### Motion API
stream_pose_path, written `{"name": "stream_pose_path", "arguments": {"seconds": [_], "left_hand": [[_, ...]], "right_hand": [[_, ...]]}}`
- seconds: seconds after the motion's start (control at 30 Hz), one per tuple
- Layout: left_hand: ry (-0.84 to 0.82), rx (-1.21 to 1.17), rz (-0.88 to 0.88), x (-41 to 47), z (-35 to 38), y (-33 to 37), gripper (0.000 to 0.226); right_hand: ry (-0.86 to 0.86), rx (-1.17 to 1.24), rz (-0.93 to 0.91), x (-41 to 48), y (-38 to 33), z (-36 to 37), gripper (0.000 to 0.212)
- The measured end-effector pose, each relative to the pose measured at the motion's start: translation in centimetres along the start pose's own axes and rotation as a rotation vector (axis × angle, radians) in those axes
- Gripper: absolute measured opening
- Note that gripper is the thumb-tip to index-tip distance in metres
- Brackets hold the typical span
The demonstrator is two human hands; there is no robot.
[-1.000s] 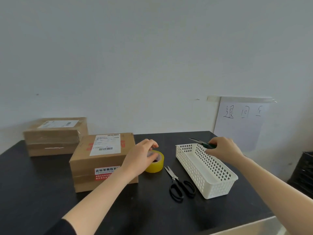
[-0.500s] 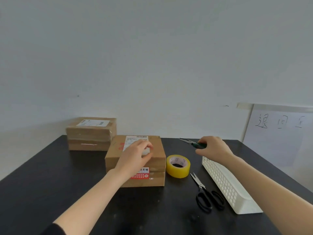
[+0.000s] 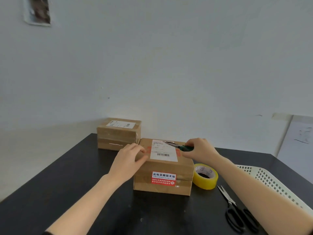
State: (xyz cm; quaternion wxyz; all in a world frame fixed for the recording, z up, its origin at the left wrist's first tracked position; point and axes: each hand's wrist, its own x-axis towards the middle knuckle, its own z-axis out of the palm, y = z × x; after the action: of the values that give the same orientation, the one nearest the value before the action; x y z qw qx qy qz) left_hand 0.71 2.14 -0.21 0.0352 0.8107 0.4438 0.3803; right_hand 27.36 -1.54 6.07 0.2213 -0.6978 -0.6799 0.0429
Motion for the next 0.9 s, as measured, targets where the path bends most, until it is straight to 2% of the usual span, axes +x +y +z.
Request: {"name": "stream_pose_path", "arguments": {"seconds": [0.4, 0.9], "left_hand": [[-0.014, -0.05, -0.09, -1.4, 0.0, -3.1, 0.029], [-0.051, -0.061, -0.114, -1.1, 0.2, -3.7, 0.031]], "right_hand": [[-0.127, -0.038, -0.058, 2.9, -4.5, 3.7, 0.032], [-0.136, -0.128, -0.07, 4.5, -6.5, 5.2, 0.033]]}}
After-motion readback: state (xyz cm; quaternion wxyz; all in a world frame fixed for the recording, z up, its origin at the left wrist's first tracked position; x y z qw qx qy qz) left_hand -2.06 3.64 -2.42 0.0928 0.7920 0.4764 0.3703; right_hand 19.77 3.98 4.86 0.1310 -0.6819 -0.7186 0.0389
